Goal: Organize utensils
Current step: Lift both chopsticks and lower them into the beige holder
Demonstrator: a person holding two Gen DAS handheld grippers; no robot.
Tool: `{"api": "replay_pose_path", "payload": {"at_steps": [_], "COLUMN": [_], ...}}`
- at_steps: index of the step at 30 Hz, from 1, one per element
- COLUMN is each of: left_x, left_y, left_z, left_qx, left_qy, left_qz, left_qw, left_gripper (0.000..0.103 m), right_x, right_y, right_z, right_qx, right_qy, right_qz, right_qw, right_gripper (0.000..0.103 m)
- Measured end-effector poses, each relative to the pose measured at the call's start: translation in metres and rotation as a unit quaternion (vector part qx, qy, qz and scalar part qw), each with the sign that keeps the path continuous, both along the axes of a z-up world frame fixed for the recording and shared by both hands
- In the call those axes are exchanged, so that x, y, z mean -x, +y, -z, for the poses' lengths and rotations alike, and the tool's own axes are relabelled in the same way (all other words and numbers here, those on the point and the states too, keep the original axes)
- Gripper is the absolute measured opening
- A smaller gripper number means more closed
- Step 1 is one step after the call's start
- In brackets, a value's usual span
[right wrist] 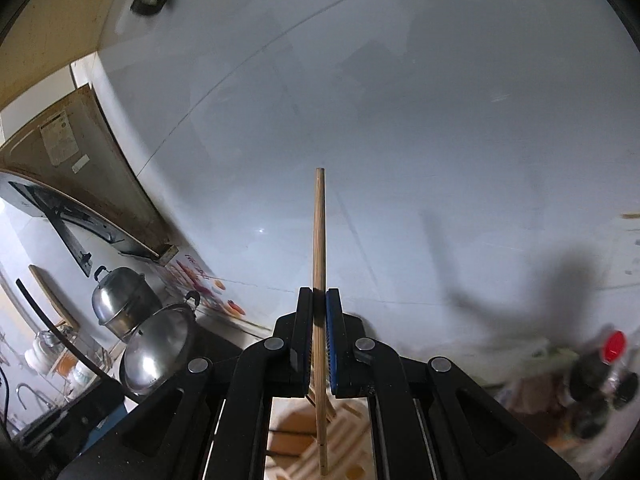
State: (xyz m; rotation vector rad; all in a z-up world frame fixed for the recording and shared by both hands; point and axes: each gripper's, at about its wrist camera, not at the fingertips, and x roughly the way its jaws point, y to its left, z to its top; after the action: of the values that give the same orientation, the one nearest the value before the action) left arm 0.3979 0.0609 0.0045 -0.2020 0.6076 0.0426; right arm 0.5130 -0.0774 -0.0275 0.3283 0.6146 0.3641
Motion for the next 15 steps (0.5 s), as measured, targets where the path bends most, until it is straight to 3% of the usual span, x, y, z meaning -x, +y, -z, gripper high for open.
{"api": "replay_pose_path", "payload": {"at_steps": [8,15], "left_x": [-0.025,-0.037], "left_y": [0.01,0.011], "left_z": [0.029,0.051], "left_qx": [0.0,0.03], "left_qy": [0.029,0.061], "left_qz": [-0.012,0.003], "left_qw": [0.9995,0.9977], "left_gripper": [0.003,0.003], "right_x": [-0.031,-0.032], "right_y": [0.048,0.067], "right_z": [0.029,0.048], "right_qx": [0.014,0.043], "right_qy": [-0.012,-0.032], "right_qz": [-0.027,-0.045], "right_qw": [0.999,0.998], "right_gripper": [0.006,0.006]}}
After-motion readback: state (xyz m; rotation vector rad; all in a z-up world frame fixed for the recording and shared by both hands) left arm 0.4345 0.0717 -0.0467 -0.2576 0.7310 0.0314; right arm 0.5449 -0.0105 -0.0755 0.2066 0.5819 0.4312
